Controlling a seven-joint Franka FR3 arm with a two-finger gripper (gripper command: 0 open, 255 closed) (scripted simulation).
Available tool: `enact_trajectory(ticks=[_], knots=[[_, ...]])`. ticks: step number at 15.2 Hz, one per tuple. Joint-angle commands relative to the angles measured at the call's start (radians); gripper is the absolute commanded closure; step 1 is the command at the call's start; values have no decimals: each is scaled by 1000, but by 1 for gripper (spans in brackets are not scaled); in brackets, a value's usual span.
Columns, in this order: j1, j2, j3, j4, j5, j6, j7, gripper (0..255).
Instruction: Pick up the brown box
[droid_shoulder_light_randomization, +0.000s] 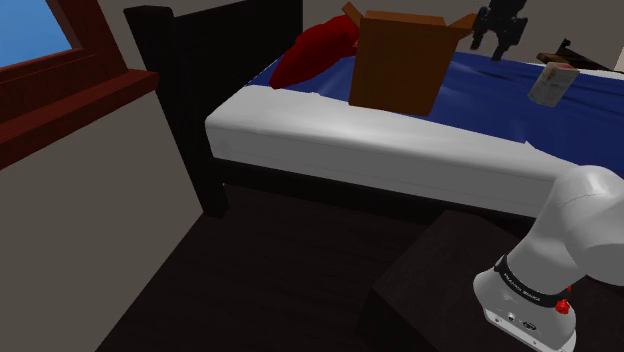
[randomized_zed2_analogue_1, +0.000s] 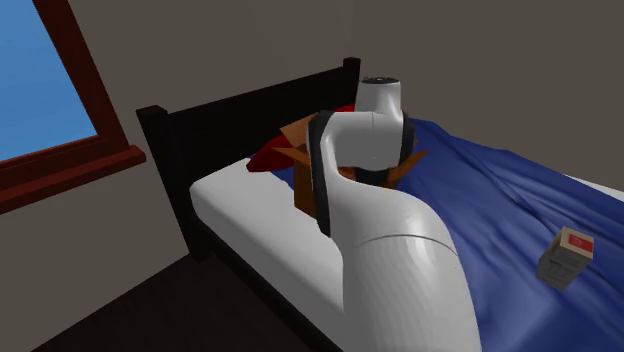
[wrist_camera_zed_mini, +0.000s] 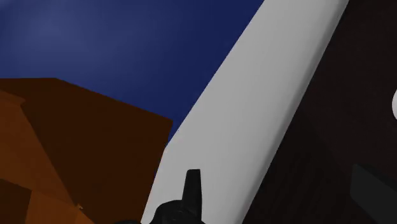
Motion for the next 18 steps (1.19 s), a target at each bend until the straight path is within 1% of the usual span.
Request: enact_trajectory(ticks=[1,3,4,5,6,7,8,9,10,16,18], knots=[[50,71,-77,87,41,5,-139,0],[105,169,-174,185,112,8,-283,0],[132,228,-231,238,163,7,-362,0],[154,299,-294,293,228,2,-449,0],[164,385,-360,353,314,-8,-547,0],[149,489,-419,418,423,-28,-654,0],[96,597,-451,491,540,-62,-759,0],[15,681,-438,566,631,-101,-838,0],[10,657,-408,539,604,-79,-825,0],[82,589,-412,403,537,28,-793,0],[87,584,-412,391,531,37,-791,0]])
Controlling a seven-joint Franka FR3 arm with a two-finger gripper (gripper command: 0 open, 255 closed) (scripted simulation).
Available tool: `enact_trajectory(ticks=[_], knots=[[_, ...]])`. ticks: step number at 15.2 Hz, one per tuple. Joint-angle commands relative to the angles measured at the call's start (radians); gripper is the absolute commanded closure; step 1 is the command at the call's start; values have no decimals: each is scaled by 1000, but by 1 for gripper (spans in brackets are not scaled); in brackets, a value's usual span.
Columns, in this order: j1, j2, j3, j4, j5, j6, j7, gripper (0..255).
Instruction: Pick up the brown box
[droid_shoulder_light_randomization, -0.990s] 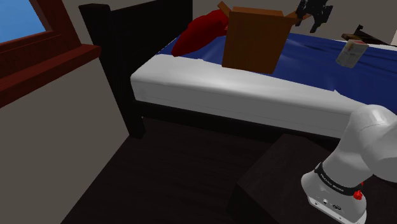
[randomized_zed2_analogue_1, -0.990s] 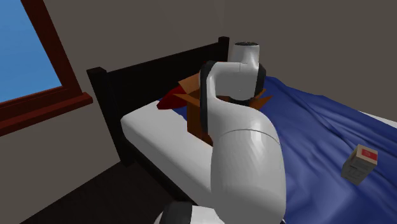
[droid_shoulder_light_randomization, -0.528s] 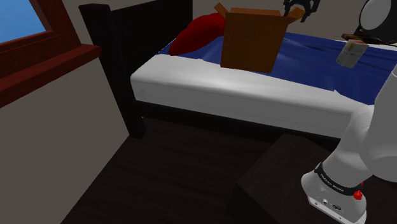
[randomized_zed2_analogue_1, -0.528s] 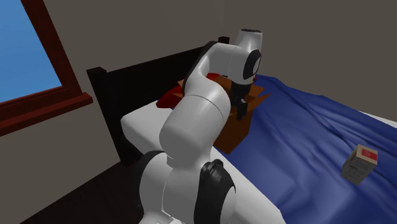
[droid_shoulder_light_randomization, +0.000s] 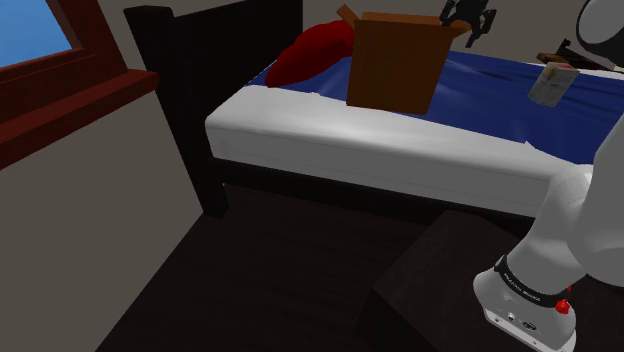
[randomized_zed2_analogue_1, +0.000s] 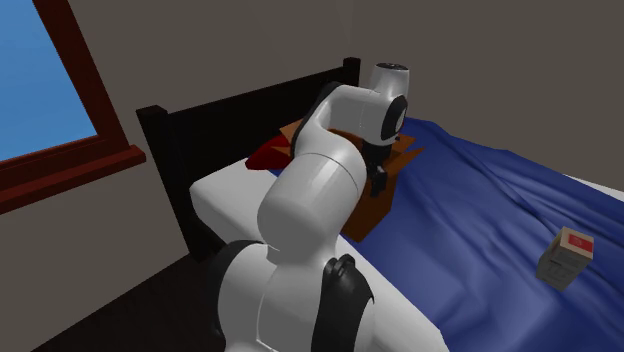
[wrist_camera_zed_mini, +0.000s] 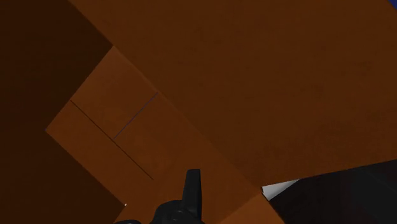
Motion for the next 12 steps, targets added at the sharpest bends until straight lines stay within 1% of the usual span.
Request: enact_trajectory(ticks=[1,2,10,12], knots=[[3,-2,0,-7,-2,7,1,0],[5,-5,0,-10,-5,9,3,255],[5,-6,0,-10,-6,8,3,255],[-7,8,0,14,8,-10,-4,255]])
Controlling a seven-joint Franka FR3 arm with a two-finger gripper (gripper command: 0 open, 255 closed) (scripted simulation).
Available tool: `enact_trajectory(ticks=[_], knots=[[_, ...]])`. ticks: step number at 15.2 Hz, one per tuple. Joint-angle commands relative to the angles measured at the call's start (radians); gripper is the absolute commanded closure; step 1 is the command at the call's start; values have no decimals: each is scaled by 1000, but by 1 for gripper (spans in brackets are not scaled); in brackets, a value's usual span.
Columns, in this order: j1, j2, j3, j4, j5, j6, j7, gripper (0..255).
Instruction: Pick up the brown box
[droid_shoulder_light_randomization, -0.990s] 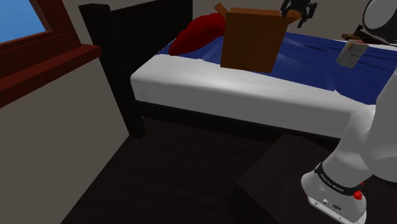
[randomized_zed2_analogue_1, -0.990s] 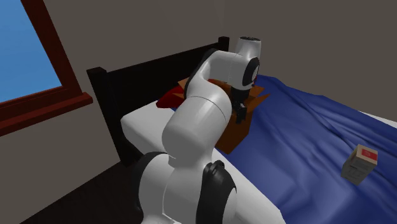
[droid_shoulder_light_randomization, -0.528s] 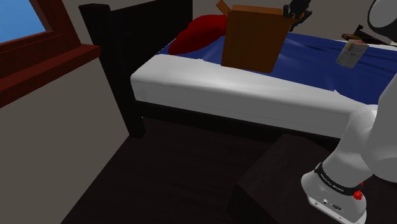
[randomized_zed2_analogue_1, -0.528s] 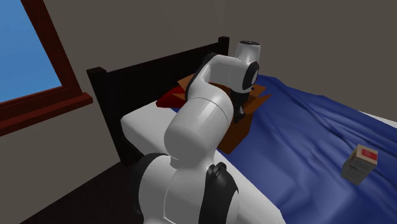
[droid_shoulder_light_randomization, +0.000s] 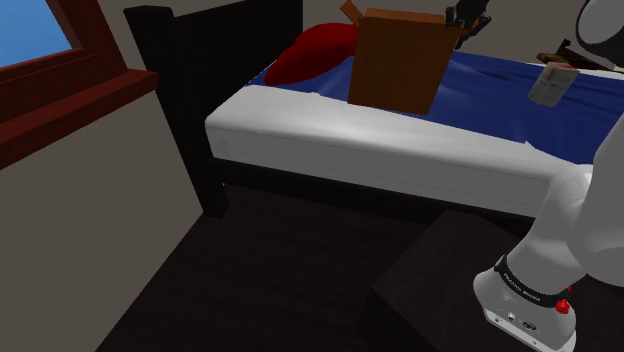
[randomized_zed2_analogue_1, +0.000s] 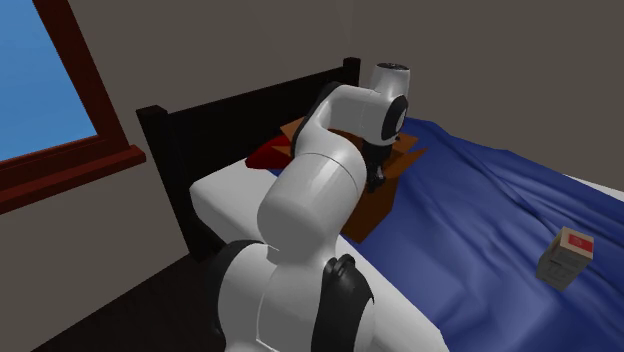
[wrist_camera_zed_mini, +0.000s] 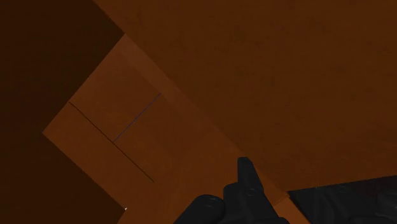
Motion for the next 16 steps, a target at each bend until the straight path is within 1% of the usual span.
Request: enact_trajectory(ticks=[1,5,8,11,14,16], knots=[[-14,17,2,33,17,-27,-8,255],[-65,63,6,126,62,-98,-29,255],[-113,101,13,203,101,-156,-44,255],[-173,143,24,291,144,-219,-58,255],[-246,188,41,392,194,-288,-70,255],[-251,191,42,398,196,-291,-70,255]])
